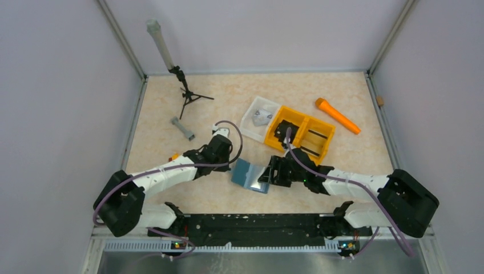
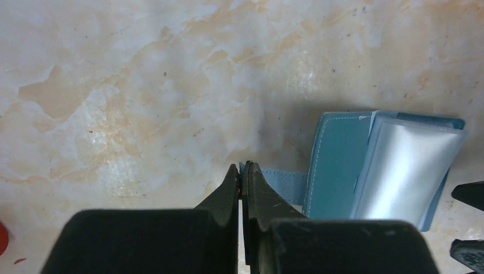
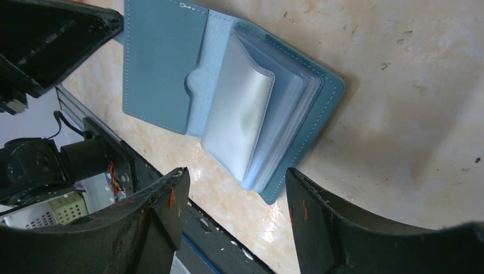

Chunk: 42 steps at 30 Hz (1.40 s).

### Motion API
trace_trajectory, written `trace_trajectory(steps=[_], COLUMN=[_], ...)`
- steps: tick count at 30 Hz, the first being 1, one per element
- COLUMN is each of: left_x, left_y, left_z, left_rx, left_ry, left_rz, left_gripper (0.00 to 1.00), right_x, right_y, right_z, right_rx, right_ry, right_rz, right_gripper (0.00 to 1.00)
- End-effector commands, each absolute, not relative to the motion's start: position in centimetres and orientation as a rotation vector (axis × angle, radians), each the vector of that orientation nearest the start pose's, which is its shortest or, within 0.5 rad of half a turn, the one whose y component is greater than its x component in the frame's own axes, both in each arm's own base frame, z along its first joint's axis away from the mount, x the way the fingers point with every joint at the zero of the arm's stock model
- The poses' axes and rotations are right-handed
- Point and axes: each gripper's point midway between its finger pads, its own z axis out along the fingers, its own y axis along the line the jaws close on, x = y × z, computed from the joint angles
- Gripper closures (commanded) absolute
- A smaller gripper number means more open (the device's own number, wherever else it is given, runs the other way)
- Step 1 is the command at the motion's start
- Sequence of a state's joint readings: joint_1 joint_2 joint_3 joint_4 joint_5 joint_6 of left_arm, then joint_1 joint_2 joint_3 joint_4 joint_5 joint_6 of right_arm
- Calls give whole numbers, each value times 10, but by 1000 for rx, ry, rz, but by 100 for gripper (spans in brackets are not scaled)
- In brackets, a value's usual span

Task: Take the credit cards out of the card holder
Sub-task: Place the card holder at the center of the board.

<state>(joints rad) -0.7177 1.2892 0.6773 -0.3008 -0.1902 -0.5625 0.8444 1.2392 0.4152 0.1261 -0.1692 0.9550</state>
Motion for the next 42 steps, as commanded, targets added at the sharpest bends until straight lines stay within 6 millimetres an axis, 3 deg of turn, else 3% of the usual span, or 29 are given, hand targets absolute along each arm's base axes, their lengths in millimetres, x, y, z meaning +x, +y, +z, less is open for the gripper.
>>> trace_trajectory(steps=[1,11,26,35,42], left_x=[241,232,231,226,219], left_y=[-185,-194,-205,-209,-223], left_z=[59,57,60,55,53], left_rx=[115,178,210,236,290], left_ry=[2475,2482,2484,2500,2520], left_rz=[-187,-150,-166,-164,-198], left_gripper=[100,100,100,100,100], right_x=[171,174,174,173,176], right_y=[303,312,310,324,345], right_z=[81,79,71,67,75], right_rx=[13,11,37,29,15], right_ry=[2427,2435,2462,2479,2444], right_rz=[1173,1195,1163,1230,1352], right_gripper=[36,36,36,36,36])
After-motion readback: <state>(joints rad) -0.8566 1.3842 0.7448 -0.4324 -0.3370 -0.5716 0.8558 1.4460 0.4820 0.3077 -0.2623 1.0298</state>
